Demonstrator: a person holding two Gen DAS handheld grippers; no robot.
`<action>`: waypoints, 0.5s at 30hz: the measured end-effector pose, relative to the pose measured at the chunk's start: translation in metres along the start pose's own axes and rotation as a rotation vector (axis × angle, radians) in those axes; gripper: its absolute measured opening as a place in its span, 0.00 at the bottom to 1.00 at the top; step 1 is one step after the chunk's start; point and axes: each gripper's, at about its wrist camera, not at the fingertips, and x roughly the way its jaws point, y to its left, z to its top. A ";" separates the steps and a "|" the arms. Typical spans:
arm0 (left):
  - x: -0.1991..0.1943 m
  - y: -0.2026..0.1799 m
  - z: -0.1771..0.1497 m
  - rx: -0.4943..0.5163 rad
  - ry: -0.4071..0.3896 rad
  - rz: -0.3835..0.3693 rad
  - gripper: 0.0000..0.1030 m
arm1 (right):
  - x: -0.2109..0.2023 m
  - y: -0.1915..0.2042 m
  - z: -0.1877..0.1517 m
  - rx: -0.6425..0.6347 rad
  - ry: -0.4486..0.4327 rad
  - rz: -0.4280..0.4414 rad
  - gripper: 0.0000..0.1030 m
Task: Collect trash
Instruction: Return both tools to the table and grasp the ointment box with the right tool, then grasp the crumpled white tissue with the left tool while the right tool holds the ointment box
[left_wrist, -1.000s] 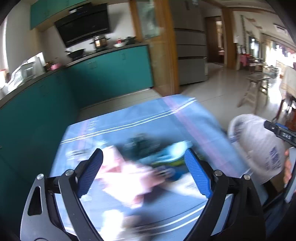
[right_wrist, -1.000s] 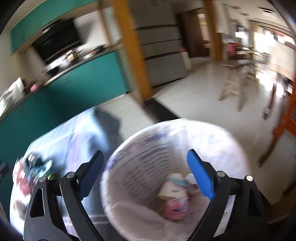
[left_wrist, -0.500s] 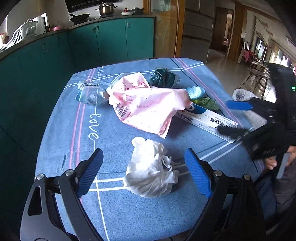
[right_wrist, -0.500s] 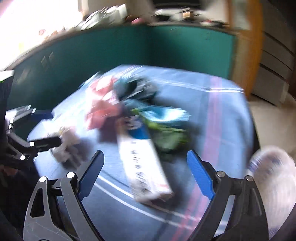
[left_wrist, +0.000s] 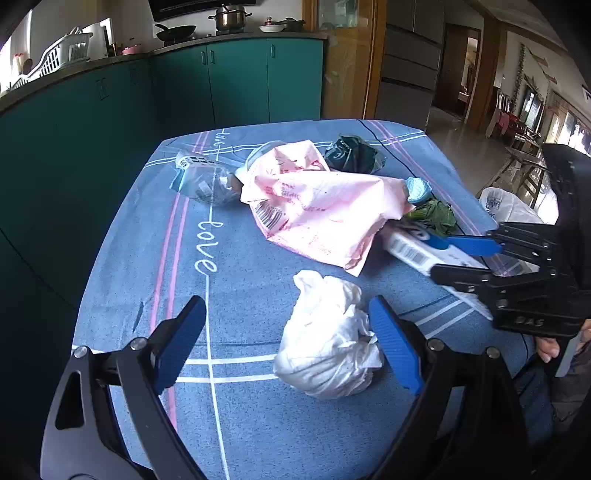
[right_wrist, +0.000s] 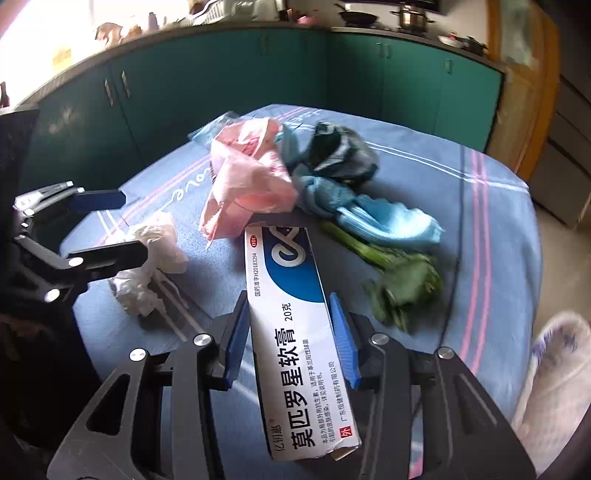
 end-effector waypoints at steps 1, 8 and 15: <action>0.000 0.001 0.000 -0.006 0.002 0.002 0.87 | -0.002 -0.002 -0.001 0.012 -0.005 -0.001 0.42; 0.005 0.000 -0.002 -0.003 0.020 0.010 0.87 | -0.007 -0.023 -0.014 0.083 0.008 0.015 0.42; 0.010 -0.003 -0.003 0.008 0.034 0.020 0.87 | 0.004 -0.003 -0.011 0.014 0.022 -0.044 0.47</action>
